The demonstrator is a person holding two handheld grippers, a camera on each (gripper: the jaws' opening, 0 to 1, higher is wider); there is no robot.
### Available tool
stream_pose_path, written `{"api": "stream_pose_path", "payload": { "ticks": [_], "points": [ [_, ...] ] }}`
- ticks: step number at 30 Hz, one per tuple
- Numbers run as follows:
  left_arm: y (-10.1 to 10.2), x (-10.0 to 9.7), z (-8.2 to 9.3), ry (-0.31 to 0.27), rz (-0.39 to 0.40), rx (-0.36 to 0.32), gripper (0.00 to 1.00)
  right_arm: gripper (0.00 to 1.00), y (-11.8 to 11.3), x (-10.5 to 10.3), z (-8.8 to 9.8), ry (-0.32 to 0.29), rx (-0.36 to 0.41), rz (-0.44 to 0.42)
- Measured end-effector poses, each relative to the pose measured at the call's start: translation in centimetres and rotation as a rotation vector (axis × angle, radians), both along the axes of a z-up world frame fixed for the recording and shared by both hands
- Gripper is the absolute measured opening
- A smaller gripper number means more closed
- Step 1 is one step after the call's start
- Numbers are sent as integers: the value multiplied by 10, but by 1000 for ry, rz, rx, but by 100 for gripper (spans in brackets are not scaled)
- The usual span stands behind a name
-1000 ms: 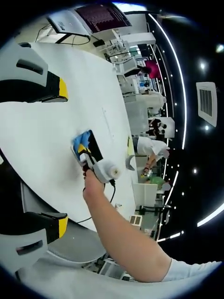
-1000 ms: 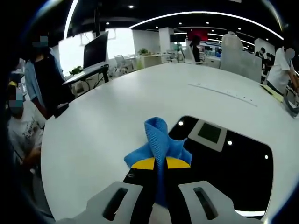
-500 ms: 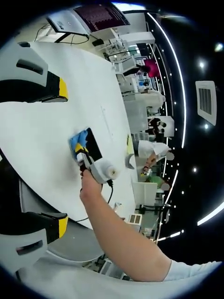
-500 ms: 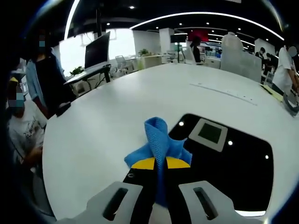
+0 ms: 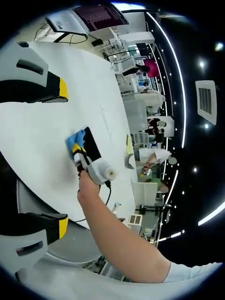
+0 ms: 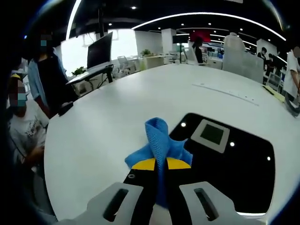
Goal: Wipe the mirror surface with the cleaning cloth until all visible marks leave the cleaned area.
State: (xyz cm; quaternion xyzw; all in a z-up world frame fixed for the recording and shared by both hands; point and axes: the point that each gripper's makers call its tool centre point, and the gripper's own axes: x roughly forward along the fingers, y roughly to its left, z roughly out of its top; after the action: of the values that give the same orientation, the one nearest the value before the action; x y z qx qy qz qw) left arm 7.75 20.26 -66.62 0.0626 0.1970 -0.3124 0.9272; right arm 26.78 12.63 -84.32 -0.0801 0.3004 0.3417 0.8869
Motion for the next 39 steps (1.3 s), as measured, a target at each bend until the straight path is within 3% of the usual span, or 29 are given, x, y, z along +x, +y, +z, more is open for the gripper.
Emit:
{"api": "stream_pose_path", "payload": {
  "ticks": [18,31,39],
  "points": [
    [-5,5,2,-4,28,8,99,1,0,-2,0,2,-17,47],
    [-7,12,0,11,42,0,99,1,0,-1,1,47,9,42],
    [-7,11,1,5,42,8,99,1,4,9,22,11,46,30]
  ]
}}
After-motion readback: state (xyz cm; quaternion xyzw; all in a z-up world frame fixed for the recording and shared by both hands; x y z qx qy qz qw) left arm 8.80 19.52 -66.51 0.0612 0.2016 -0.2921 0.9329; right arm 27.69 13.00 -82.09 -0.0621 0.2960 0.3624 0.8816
